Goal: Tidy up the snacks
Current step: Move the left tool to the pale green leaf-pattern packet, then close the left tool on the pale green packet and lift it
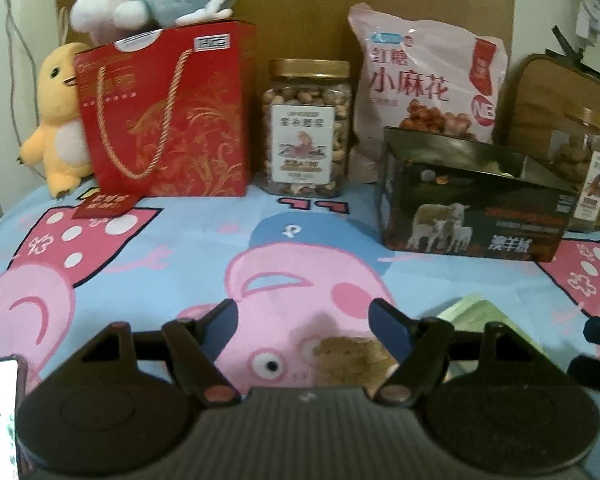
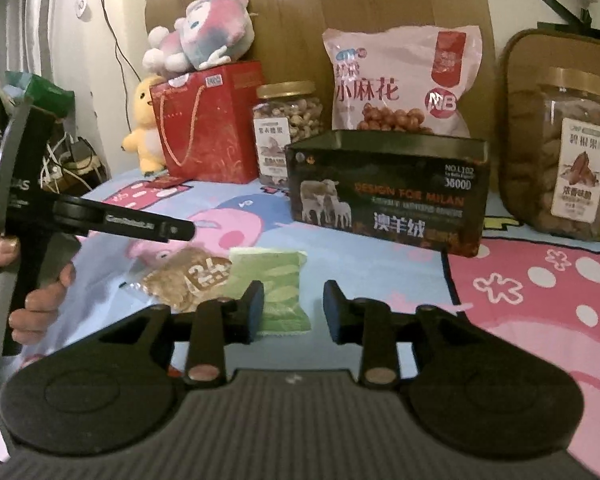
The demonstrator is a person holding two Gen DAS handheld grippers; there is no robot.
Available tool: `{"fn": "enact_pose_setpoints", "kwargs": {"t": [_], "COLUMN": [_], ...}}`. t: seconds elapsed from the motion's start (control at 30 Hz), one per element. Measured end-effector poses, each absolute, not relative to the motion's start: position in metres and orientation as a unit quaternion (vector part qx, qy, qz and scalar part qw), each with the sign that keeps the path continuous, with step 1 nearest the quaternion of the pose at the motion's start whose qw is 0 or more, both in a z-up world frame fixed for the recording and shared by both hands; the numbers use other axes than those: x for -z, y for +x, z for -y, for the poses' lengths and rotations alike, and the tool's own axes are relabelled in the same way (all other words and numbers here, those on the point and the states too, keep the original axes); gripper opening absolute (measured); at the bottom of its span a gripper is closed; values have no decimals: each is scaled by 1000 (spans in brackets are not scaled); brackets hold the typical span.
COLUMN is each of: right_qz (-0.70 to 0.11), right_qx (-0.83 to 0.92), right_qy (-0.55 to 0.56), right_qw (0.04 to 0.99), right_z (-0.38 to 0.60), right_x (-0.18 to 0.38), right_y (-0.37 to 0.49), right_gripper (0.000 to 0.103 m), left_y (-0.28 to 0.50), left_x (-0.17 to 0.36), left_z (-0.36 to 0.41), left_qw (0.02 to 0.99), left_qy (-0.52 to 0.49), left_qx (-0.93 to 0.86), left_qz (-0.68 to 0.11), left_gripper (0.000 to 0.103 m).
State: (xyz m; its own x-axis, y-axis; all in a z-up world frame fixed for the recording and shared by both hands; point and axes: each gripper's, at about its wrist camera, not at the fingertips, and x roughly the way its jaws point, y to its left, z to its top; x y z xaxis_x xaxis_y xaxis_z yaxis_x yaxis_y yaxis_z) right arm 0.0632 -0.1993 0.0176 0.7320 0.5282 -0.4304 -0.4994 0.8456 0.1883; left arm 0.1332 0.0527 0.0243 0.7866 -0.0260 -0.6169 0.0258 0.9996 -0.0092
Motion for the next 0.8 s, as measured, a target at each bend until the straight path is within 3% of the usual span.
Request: {"fn": "enact_pose_setpoints", "kwargs": {"t": [0.07, 0.17, 0.2, 0.27, 0.37, 0.4, 0.43, 0.47, 0.5, 0.53, 0.57, 0.63, 0.8], "right_qz": [-243, -256, -261, -275, -299, -299, -297, -300, -295, -291, -284, -284, -217], "right_qx": [-282, -294, -297, -306, -307, -311, -313, -316, -321, -317, -313, -331, -313], "right_qy": [32, 22, 18, 12, 3, 4, -2, -9, -17, -32, -47, -26, -42], "right_qw": [928, 921, 918, 911, 903, 902, 902, 900, 900, 902, 905, 900, 924], "right_z": [199, 194, 191, 184, 172, 171, 168, 165, 163, 161, 160, 166, 164], "right_x": [-17, -13, -12, -6, 3, 2, 1, 2, 2, 1, 1, 1, -26], "right_y": [63, 63, 65, 71, 85, 87, 89, 89, 89, 87, 85, 83, 73], "right_gripper": [56, 58, 60, 75, 75, 75, 74, 68, 55, 37, 31, 7, 7], "left_y": [135, 140, 143, 150, 163, 166, 170, 172, 171, 169, 169, 167, 171], "left_x": [-25, -26, -28, -30, -28, -25, -20, -14, -11, -10, -12, -18, -63], "left_z": [-47, -43, -41, -34, -17, -12, -8, -5, -6, -8, -9, -7, -1], "left_qw": [944, 941, 939, 932, 923, 918, 909, 898, 896, 890, 881, 880, 900], "left_qy": [1, -11, -24, -40, -19, -11, -5, -4, -20, -39, -59, -68, -72], "left_qx": [25, 54, 73, 126, 156, 163, 176, 188, 199, 216, 240, 244, 244], "left_qz": [-329, -334, -336, -338, -350, -361, -379, -398, -397, -399, -404, -402, -353], "left_gripper": [74, 75, 79, 102, 99, 95, 84, 71, 67, 51, 38, 38, 40]}}
